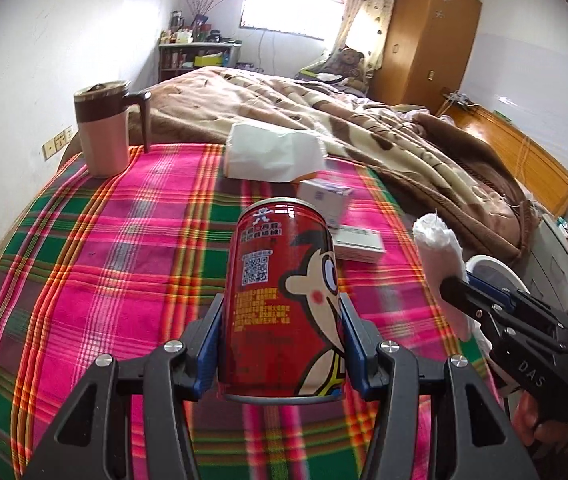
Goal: Collect trash
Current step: 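Carry the can and tissue over the white wastebasket and open both tools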
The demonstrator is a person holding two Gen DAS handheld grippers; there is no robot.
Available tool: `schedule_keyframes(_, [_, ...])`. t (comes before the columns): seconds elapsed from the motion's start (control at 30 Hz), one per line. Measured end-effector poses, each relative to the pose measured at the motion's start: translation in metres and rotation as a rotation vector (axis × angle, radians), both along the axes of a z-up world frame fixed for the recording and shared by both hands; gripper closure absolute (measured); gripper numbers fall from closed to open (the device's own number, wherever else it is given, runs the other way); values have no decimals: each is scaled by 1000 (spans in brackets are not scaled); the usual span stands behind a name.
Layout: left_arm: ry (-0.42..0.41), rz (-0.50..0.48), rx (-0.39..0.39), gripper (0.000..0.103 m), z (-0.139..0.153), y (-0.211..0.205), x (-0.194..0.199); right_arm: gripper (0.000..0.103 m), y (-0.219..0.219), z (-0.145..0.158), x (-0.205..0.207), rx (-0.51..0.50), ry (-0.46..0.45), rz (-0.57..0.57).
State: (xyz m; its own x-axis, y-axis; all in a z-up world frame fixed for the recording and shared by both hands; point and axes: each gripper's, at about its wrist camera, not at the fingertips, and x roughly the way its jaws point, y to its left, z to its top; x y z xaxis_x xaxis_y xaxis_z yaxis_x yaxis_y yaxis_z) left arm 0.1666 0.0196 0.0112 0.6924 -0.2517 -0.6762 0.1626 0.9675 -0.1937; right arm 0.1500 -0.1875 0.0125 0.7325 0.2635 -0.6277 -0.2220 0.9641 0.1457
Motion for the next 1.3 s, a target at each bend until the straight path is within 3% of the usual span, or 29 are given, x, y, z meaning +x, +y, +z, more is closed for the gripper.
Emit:
schedule_keyframes(0.8, [-80,-220,14,49,25,-107,-37,79,-88,16,-48,44,-68,-233])
schedule_keyframes(1.3, [-99,-381,23,49,30,-187,-51,79,-145,13,-66,44,-65,-392])
